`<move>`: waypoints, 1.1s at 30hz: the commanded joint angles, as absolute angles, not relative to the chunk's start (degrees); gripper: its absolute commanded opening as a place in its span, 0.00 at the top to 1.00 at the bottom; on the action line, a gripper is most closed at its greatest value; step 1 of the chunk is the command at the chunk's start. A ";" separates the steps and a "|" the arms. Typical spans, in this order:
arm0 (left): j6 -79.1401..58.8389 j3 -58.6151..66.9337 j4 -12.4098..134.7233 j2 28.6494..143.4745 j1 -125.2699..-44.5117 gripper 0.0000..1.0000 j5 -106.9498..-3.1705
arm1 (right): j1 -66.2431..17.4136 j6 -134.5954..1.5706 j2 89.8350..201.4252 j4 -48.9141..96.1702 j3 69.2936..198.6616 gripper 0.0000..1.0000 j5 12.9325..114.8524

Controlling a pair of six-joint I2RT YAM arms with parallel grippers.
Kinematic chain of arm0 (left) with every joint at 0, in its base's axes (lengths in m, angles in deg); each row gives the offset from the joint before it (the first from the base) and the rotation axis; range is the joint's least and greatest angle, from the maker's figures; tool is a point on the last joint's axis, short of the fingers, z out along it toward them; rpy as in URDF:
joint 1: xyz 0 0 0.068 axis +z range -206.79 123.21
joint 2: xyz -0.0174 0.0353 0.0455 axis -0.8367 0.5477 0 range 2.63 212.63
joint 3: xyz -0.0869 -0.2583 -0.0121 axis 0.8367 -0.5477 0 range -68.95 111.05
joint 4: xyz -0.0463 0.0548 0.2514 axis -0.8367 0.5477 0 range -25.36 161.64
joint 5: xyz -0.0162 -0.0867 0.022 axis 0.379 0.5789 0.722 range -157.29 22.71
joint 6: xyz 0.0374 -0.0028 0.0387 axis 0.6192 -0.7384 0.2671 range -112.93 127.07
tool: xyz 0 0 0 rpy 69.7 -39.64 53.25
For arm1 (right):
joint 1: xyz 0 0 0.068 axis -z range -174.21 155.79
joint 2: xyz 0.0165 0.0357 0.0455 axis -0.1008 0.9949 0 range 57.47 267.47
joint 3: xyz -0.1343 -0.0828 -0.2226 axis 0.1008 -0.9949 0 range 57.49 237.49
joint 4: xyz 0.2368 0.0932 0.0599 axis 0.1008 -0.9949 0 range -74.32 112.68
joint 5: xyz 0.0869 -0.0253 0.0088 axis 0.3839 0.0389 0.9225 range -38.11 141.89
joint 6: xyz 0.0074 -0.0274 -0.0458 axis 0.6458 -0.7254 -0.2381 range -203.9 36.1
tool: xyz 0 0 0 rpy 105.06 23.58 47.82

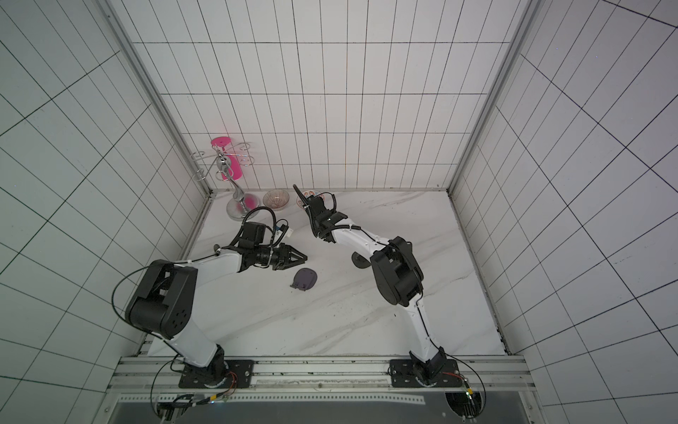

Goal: Open the phone stand
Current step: Place the phone stand at the center of the board.

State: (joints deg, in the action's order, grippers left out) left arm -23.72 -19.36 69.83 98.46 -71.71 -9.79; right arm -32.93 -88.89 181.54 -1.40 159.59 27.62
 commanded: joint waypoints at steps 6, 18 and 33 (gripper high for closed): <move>-22.55 -19.02 69.82 97.17 -71.94 0.70 -9.13 | -29.79 -86.63 183.88 -25.42 169.04 1.00 43.80; -22.67 -18.83 69.68 97.48 -71.91 0.70 -9.19 | -31.04 -88.46 197.28 -33.15 176.19 1.00 34.47; -22.70 -18.93 69.65 97.24 -71.93 0.70 -8.89 | -32.79 -89.70 206.17 -36.10 177.99 1.00 25.49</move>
State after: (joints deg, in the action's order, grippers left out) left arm -23.72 -19.36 69.83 98.42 -71.71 -9.75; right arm -33.39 -87.95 195.09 -23.23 183.33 23.56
